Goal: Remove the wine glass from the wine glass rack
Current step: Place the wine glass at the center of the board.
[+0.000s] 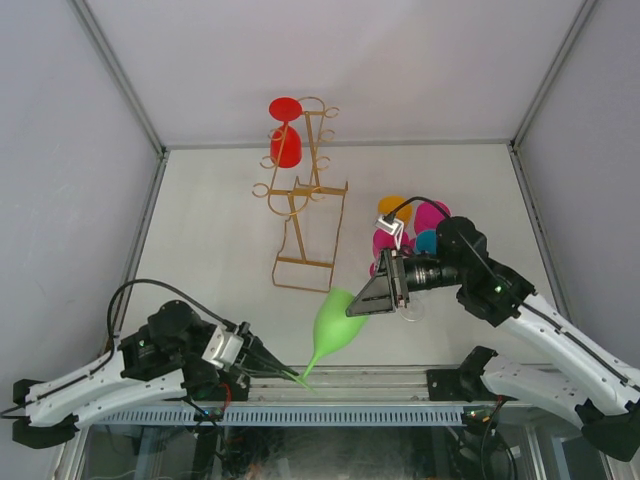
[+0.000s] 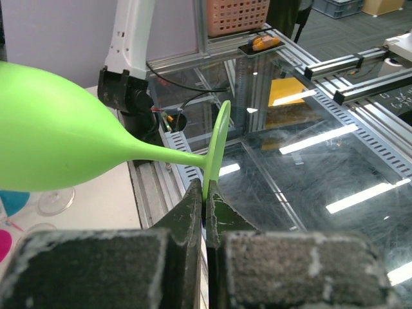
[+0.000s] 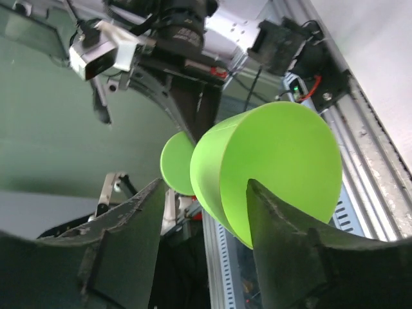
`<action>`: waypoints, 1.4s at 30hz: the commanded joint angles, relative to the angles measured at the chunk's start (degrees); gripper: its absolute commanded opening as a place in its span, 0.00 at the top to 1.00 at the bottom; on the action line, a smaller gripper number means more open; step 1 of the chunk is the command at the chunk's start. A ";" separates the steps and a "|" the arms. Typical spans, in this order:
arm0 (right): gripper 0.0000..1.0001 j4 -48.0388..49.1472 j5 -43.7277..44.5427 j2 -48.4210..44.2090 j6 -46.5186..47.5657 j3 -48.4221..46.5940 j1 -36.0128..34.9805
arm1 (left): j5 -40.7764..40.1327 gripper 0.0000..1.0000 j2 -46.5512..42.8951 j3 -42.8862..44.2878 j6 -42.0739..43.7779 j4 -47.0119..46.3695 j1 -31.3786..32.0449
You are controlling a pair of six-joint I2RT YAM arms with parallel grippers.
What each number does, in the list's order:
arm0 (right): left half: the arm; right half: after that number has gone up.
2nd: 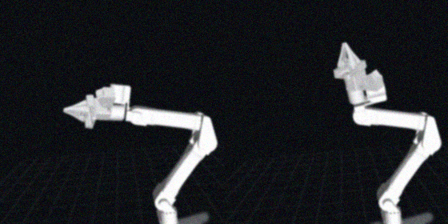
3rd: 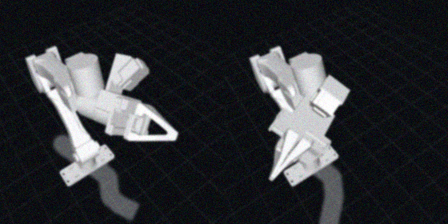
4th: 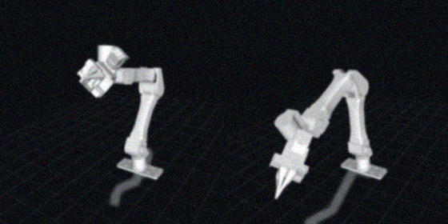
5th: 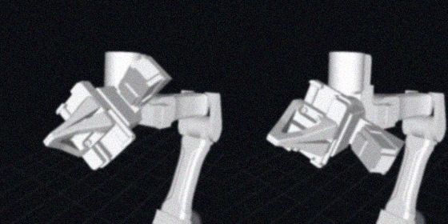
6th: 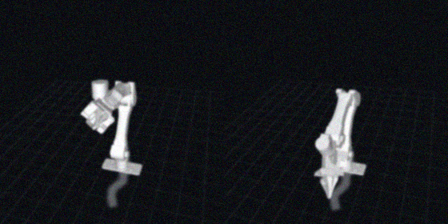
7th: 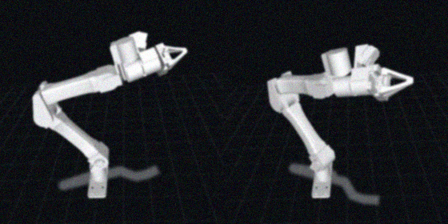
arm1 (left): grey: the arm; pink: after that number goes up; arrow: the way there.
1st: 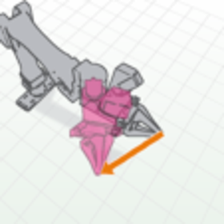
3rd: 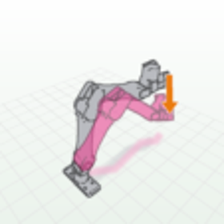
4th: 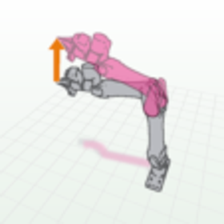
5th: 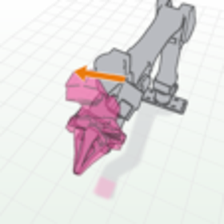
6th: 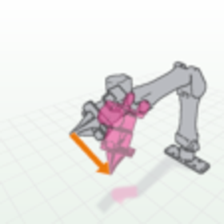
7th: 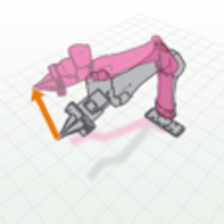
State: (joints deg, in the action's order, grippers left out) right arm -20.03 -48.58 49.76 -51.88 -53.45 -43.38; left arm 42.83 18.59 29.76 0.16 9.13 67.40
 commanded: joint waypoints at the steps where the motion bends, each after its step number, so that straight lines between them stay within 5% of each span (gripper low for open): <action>1: 0.52 7.02 -6.21 -0.59 -1.32 -0.09 -1.45 | -1.40 1.00 -0.91 0.05 1.06 -1.56 0.27; 8: 1.00 11.81 -6.84 -2.78 -3.18 1.42 -1.30 | -6.51 0.96 0.17 1.12 2.12 3.79 0.20; 11: 1.00 10.47 -3.65 -4.36 -1.63 1.40 -1.19 | -8.07 0.79 0.70 1.36 1.49 4.93 0.20; 13: 1.00 9.55 -2.08 -5.44 -0.64 1.42 -1.10 | -10.01 0.54 0.84 1.37 0.46 5.42 0.27; 16: 1.00 5.88 1.11 -6.45 1.51 0.32 -1.08 | -11.86 0.42 0.38 1.31 -0.37 6.78 0.24; 22: 1.00 -7.68 10.88 -7.17 9.60 -4.70 -2.21 | -18.70 0.00 -2.69 2.40 -0.76 10.53 0.22; 27: 1.00 -15.57 26.10 -7.47 13.82 -6.80 -6.99 | -25.18 0.00 -5.72 3.43 -1.01 13.67 0.26; 33: 1.00 -24.76 48.86 -3.54 16.31 -8.15 -18.21 | -42.65 0.00 -8.23 2.86 -5.42 13.95 0.22; 42: 1.00 -30.37 68.41 8.58 20.50 -9.91 -33.40 | -70.64 0.00 -5.43 5.95 -22.20 17.66 0.23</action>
State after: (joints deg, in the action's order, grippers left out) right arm -47.86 8.40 54.92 -35.05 -59.79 -72.84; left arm -8.51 11.11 30.33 -10.85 24.64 67.70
